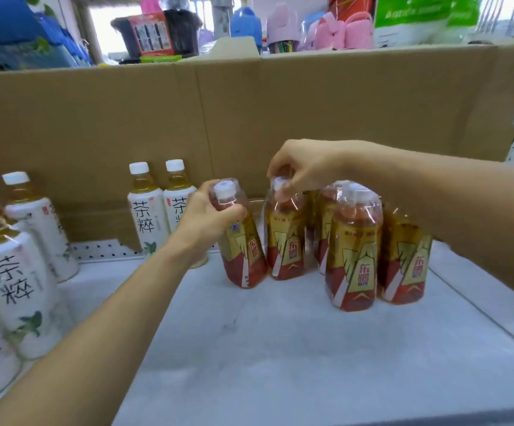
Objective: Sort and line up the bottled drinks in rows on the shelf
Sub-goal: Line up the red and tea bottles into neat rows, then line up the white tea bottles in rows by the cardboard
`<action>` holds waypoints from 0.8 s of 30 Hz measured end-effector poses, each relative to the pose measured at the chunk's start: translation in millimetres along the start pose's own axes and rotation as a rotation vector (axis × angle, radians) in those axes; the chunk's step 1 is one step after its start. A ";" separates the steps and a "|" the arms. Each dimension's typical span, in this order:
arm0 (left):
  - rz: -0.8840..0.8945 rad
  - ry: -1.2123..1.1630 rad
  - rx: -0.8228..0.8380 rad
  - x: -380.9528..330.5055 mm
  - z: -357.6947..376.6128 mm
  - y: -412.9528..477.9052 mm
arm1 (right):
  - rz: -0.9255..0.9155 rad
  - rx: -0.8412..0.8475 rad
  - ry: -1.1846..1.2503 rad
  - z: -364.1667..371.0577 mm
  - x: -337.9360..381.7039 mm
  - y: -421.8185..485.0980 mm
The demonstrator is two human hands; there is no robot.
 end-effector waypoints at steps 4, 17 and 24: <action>0.017 0.008 0.055 -20.2 -7.6 -27.0 | -0.114 0.013 0.046 -4.3 18.5 -35.0; 0.083 -0.076 0.012 -72.3 27.5 -89.1 | -0.229 0.037 0.122 -15.4 5.7 -133.6; -0.132 0.072 0.119 -18.1 44.1 -149.7 | -0.072 0.114 0.876 96.6 -36.9 -159.8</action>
Point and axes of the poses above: each hand's wrist, its own y-axis towards the middle knuckle, its own z-axis out of the palm, x = y × z, the point moved 9 cm from there along y, towards the middle knuckle, and after that the axes turned 11 degrees about z, right-handed, at the moved point
